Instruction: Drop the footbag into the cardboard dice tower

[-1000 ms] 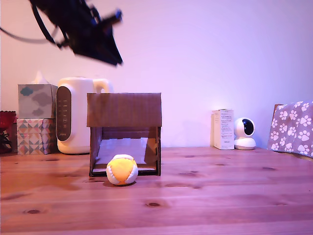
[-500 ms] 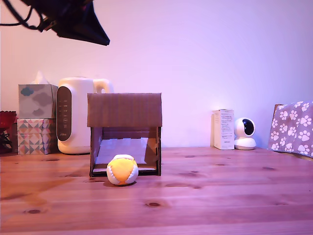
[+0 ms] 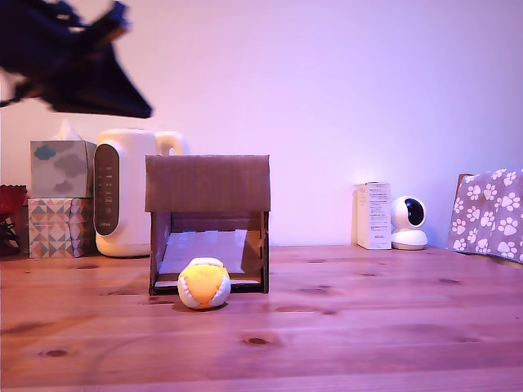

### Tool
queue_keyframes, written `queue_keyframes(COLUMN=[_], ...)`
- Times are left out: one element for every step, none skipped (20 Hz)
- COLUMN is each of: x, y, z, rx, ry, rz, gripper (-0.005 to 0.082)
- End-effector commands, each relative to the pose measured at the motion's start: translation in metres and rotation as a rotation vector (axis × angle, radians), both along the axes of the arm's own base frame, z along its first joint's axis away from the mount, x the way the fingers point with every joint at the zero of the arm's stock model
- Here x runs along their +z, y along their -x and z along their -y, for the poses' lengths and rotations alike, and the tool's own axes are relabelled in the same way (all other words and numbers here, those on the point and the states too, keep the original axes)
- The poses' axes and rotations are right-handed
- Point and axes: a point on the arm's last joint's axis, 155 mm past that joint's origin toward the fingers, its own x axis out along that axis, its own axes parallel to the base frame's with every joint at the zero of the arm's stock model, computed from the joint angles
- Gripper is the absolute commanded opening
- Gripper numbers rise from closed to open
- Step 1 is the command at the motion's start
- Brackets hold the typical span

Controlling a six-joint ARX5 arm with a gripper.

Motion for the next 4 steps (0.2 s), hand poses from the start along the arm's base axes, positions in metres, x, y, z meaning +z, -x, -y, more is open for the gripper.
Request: queue_keyframes(x=[-0.008, -0.011, -0.015, -0.018], y=[0.009, 0.015, 0.021, 0.026], z=[-0.010, -0.014, -0.020, -0.027], rx=[0.030, 0.043, 0.062, 0.085], ry=[0.012, 0.017, 0.021, 0.028], rz=[-0.004, -0.002, -0.004, -0.005], gripper=[-0.0020, -0.0020, -0.0020, -0.0020])
